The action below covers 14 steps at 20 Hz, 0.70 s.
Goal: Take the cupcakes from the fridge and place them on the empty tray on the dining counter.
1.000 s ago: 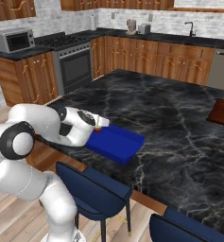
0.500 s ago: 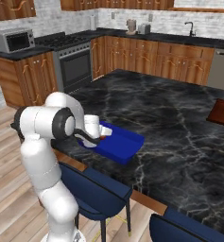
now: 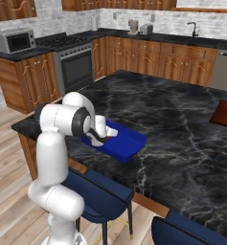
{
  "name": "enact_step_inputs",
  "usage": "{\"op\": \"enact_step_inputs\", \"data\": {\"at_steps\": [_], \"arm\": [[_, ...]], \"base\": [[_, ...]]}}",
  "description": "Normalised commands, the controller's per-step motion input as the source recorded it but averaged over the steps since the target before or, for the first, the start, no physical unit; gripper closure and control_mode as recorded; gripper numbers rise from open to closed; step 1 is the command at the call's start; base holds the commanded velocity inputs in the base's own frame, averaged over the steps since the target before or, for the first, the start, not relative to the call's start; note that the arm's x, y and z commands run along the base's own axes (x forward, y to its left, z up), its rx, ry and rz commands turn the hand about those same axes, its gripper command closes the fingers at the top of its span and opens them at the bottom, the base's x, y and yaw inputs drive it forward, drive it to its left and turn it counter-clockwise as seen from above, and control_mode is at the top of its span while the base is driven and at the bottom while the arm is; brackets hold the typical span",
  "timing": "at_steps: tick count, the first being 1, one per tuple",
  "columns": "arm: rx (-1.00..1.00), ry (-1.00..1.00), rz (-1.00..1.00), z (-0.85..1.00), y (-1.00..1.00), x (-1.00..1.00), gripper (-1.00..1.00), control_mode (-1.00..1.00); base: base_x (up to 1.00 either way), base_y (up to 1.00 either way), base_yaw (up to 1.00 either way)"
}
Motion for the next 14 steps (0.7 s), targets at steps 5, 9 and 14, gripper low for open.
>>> {"op": "enact_step_inputs", "data": {"at_steps": [5,9,14], "arm": [[0.0,0.09,-0.09,0.08,0.0,-0.02,-1.0,-1.0],[0.0,0.03,-0.02,0.62,0.0,-0.08,-1.0,-1.0],[0.0,0.06,0.0,0.66,0.0,-0.04,-1.0,-1.0]], "base": [[0.0,0.0,0.0],[0.0,0.0,0.0],[0.0,0.0,0.0]]}}
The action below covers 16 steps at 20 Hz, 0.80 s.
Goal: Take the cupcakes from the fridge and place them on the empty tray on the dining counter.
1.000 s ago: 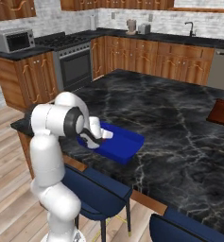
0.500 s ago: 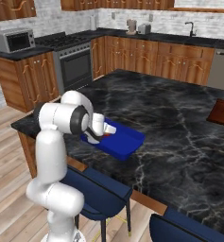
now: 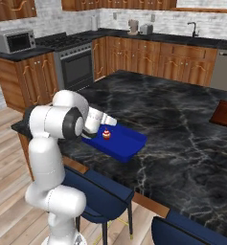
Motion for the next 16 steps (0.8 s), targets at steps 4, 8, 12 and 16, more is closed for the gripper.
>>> {"op": "enact_step_inputs", "data": {"at_steps": [4,8,12,16], "arm": [[0.0,0.11,0.02,0.99,0.02,-0.19,-1.0,-1.0],[0.0,0.07,0.13,1.0,0.22,-0.57,-1.0,-1.0],[0.01,0.02,0.23,1.0,0.41,-0.95,-1.0,-1.0],[0.06,0.14,0.26,0.98,0.31,-0.92,-1.0,-1.0]], "base": [[0.0,0.0,0.0],[0.0,0.0,0.0],[0.0,0.0,0.0],[0.0,0.0,0.0]]}}
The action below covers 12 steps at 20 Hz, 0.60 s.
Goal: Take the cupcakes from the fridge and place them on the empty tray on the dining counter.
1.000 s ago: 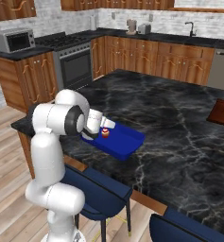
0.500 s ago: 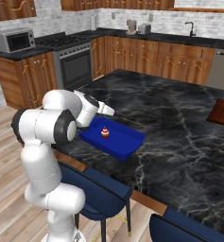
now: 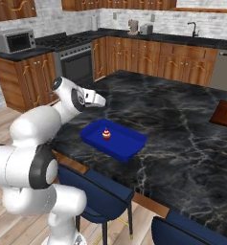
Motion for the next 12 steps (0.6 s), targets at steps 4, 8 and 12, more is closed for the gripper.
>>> {"op": "enact_step_inputs", "data": {"at_steps": [4,8,12], "arm": [[0.09,0.12,0.28,0.77,0.12,-1.0,-1.0,-1.0],[0.25,-0.3,0.23,0.17,0.0,-1.0,-1.0,-1.0],[0.37,-0.35,0.14,0.29,-0.07,-1.0,-1.0,-1.0]], "base": [[0.0,0.0,0.0],[0.0,0.0,0.0],[0.0,0.0,0.0]]}}
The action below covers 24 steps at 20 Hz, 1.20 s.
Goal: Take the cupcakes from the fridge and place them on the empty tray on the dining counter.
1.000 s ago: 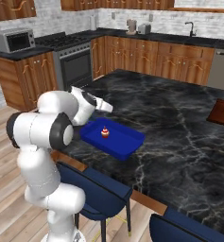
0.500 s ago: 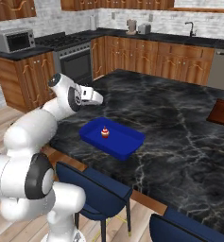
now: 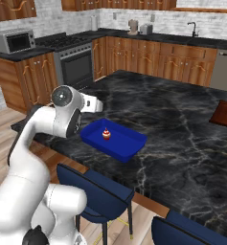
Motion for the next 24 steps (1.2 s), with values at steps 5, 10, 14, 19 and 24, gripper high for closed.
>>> {"op": "enact_step_inputs", "data": {"at_steps": [5,10,14,19,24], "arm": [[0.38,-0.12,0.01,0.72,0.0,-1.0,-1.0,-1.0],[0.17,0.08,0.0,1.0,0.0,-1.0,-1.0,-1.0],[-0.02,0.37,0.0,0.63,0.0,-1.0,-1.0,-1.0],[-0.12,0.13,-0.01,-0.53,-0.04,-0.67,-1.0,-1.0],[0.0,0.0,0.01,-0.32,-0.06,-0.04,-1.0,-1.0]], "base": [[0.0,0.0,0.0],[0.0,0.0,0.0],[0.0,0.0,0.0],[0.0,0.0,0.0],[0.0,0.0,0.0]]}}
